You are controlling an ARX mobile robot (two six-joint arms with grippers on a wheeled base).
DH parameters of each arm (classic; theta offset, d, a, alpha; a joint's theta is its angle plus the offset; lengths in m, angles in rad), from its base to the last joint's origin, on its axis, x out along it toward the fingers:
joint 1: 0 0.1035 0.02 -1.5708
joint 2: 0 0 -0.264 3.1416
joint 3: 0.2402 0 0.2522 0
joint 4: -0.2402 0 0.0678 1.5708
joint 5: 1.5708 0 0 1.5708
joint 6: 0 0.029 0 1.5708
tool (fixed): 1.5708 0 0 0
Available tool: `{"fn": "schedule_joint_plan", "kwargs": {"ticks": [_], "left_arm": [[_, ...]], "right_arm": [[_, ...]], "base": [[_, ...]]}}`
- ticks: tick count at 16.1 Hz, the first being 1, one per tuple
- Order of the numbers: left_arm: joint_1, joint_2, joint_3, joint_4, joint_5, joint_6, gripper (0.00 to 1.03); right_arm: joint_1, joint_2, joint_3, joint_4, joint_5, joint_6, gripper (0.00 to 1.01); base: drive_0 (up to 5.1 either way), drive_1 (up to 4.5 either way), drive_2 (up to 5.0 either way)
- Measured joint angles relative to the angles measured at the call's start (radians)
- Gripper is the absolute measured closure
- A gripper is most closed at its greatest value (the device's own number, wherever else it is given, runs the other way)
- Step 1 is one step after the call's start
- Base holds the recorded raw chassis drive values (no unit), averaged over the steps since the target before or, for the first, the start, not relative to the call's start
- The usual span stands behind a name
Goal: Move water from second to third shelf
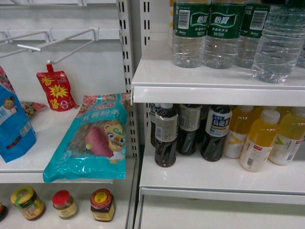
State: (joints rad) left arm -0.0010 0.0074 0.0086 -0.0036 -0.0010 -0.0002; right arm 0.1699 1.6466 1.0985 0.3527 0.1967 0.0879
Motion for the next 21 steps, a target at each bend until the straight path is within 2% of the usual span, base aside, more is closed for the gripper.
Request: {"fn": "schedule_joint_plan", "kwargs": {"ticks": [3,7,9,12,15,18,19,20,21], "left_arm": [[0.000,0.000,0.000,0.000,0.000,0.000,0.05],[0.000,0.000,0.000,0.000,0.000,0.000,0.05],[0.000,0.000,0.000,0.000,0.000,0.000,0.05],[0.000,0.000,0.000,0.000,0.000,0.000,0.05],[0.000,0.000,0.000,0.000,0.000,0.000,0.05],[0.000,0.000,0.000,0.000,0.000,0.000,0.05],[0.000,0.000,0.000,0.000,0.000,0.000,0.05],[0.000,0.000,0.000,0.000,0.000,0.000,0.05],[0.000,0.000,0.000,0.000,0.000,0.000,0.05]], "right_arm": [[-0.001,-0.006,0.000,-0.023,0.003,-0.011,0.03],[0.000,-0.090,-0.013,-0.047,0.002,-0.061,0.03],[0.000,-0.127,-0.050,-0.068,-0.013,-0.082,0.03],[0.001,-0.212,-0.119,-0.084,-0.044,-0.082,0.03],[0.016,-0.396,-0.238,-0.114,-0.079,-0.077,0.03],[0.040,-0.671,-0.333,-0.242,-0.102,-0.064,0.03],[0.031,-0.780,-0.352,-0.315,-0.111,-0.063,0.03],[0.017,-0.866,-0.389,-0.295,-0.079,-0.066,0.08],[-0.029,-0.970,-0.459,-0.301,-0.070,-0.075,0.21]], "base": [[0.0,0.00,0.0],[0.0,0.00,0.0],[0.0,0.00,0.0],[0.0,0.00,0.0],[0.0,0.00,0.0],[0.0,0.00,0.0],[0.0,0.00,0.0],[0.0,0.00,0.0],[0.0,0.00,0.0]]}}
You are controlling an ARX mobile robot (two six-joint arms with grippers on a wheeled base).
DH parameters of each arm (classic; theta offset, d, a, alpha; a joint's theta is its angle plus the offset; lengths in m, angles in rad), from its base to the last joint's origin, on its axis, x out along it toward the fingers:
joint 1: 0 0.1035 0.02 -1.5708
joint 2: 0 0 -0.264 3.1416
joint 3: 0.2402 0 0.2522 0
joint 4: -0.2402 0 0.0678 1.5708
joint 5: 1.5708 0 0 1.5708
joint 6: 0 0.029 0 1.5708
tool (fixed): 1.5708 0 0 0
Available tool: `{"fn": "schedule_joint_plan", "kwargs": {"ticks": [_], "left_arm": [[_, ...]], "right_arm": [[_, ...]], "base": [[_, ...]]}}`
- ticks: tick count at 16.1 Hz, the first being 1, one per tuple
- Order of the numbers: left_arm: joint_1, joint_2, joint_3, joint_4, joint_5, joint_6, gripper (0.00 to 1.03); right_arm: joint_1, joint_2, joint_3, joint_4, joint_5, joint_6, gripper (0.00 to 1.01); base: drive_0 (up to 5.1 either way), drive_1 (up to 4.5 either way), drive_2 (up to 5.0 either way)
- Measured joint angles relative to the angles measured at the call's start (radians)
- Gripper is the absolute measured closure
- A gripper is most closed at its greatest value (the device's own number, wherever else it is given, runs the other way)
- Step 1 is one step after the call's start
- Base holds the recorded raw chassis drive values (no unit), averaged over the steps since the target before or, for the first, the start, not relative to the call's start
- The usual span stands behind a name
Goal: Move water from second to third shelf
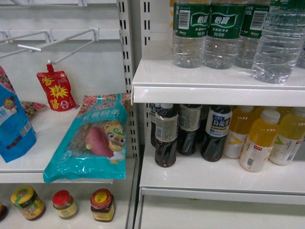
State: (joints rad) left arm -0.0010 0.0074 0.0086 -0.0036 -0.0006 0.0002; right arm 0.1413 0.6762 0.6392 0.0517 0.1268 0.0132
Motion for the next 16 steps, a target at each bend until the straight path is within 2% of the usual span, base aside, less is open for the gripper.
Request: {"fn": "schedule_joint_plan", "kwargs": {"ticks": [2,3,4,6,7,15,16], "left_arm": [[0.000,0.000,0.000,0.000,0.000,0.000,0.05],[0.000,0.000,0.000,0.000,0.000,0.000,0.05],[0.000,0.000,0.000,0.000,0.000,0.000,0.05],[0.000,0.000,0.000,0.000,0.000,0.000,0.05],[0.000,0.000,0.000,0.000,0.000,0.000,0.05],[0.000,0.000,0.000,0.000,0.000,0.000,0.05],[0.000,0.000,0.000,0.000,0.000,0.000,0.05]], "right_arm": [[-0.140,-0.168,-0.154,-0.043,-0.110,-0.007,0.47],[-0.148,-0.209,-0.199,-0.018,-0.109,-0.007,0.58],[-0.145,-0.246,-0.249,0.008,-0.129,-0.008,0.71],[-0.142,-0.294,-0.345,0.036,-0.127,-0.007,0.96],[-0.142,-0.317,-0.386,0.043,-0.127,-0.011,0.99],[-0.142,-0.473,-0.550,0.062,-0.127,-0.011,0.99],[-0.142,-0.529,-0.554,-0.021,-0.127,-0.011,0.99]], "base": [[0.0,0.00,0.0],[0.0,0.00,0.0],[0.0,0.00,0.0],[0.0,0.00,0.0],[0.0,0.00,0.0],[0.0,0.00,0.0],[0.0,0.00,0.0]]}}
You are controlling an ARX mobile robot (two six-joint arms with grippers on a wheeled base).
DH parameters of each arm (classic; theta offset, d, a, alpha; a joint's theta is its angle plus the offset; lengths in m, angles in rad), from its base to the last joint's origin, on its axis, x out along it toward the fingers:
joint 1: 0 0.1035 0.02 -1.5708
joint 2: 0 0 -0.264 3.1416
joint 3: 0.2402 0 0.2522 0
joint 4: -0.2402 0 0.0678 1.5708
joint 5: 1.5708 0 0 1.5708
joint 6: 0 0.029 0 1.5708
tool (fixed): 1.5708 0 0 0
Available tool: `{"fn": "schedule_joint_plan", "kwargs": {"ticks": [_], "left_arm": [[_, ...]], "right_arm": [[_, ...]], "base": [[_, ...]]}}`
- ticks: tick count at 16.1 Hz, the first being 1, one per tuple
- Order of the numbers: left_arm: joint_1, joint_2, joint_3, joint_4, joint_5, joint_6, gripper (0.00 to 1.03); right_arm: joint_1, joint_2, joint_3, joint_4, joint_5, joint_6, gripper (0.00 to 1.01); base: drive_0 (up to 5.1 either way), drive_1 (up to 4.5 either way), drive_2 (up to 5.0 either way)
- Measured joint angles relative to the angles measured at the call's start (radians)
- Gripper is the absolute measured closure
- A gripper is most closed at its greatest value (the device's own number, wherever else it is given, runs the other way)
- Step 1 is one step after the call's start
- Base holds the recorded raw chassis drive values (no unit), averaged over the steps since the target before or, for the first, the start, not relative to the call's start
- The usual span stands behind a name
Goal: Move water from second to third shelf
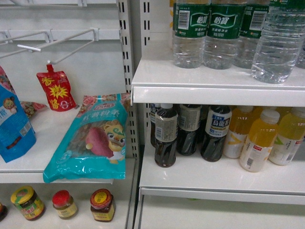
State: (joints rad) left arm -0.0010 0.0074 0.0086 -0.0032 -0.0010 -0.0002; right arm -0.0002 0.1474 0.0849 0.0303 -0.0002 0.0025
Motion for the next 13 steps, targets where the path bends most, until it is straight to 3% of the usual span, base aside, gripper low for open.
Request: {"fn": "schedule_joint_plan", "kwargs": {"ticks": [1,11,12,13], "left_arm": [[0.000,0.000,0.000,0.000,0.000,0.000,0.05],[0.000,0.000,0.000,0.000,0.000,0.000,0.05],[0.000,0.000,0.000,0.000,0.000,0.000,0.05],[0.000,0.000,0.000,0.000,0.000,0.000,0.05]], "right_arm": [[0.000,-0.083,-0.023,-0.048,0.000,0.000,0.99],[0.000,-0.143,-0.072,-0.034,0.000,0.000,0.99],[0.000,-0.143,-0.072,-0.034,0.000,0.000,0.93],[0.000,-0.143,-0.072,-0.034,0.000,0.000,0.80]], "base": [[0.0,0.00,0.0],[0.0,0.00,0.0],[0.0,0.00,0.0],[0.0,0.00,0.0]]}}
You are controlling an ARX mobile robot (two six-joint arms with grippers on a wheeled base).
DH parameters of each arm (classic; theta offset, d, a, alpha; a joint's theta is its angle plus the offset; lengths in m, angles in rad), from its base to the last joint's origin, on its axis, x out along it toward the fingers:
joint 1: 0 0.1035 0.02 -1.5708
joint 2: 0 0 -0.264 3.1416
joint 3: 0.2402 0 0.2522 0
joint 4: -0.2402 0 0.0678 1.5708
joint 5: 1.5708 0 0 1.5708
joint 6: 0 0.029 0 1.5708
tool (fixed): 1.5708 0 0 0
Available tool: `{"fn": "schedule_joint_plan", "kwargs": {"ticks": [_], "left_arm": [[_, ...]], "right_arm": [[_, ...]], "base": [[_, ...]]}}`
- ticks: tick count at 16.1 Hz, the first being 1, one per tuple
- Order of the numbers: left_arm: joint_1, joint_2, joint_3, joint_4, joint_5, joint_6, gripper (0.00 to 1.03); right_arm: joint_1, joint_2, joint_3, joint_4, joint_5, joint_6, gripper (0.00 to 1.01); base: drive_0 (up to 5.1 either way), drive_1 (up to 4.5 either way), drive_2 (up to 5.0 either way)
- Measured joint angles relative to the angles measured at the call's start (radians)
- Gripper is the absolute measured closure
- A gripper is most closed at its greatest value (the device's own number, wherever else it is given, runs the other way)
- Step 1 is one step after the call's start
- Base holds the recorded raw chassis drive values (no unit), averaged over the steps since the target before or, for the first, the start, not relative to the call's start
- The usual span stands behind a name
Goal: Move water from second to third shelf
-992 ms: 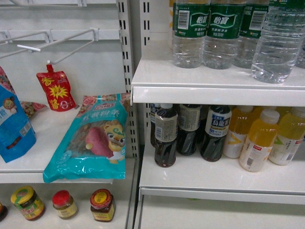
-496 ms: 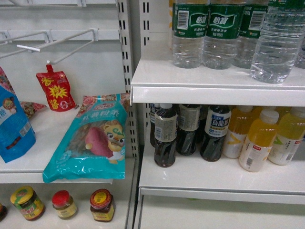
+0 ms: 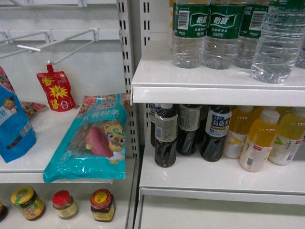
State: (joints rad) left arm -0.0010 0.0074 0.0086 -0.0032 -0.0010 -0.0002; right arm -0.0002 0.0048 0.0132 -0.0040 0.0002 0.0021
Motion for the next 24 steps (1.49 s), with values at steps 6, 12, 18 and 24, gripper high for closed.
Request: {"fn": "schedule_joint_plan", "kwargs": {"ticks": [6,12,18,24], "left_arm": [[0.000,0.000,0.000,0.000,0.000,0.000,0.05],[0.000,0.000,0.000,0.000,0.000,0.000,0.05],[0.000,0.000,0.000,0.002,0.000,0.000,0.05],[0.000,0.000,0.000,0.001,0.000,0.000,0.05]], "right_arm": [[0.000,0.000,0.000,0.000,0.000,0.000,0.03],[0.000,0.000,0.000,0.000,0.000,0.000,0.03],[0.000,0.000,0.000,0.002,0.000,0.000,0.03],[0.000,0.000,0.000,0.000,-0.001,0.000,0.03]], "base": [[0.0,0.00,0.0],[0.0,0.00,0.0],[0.0,0.00,0.0],[0.0,0.00,0.0]]}}
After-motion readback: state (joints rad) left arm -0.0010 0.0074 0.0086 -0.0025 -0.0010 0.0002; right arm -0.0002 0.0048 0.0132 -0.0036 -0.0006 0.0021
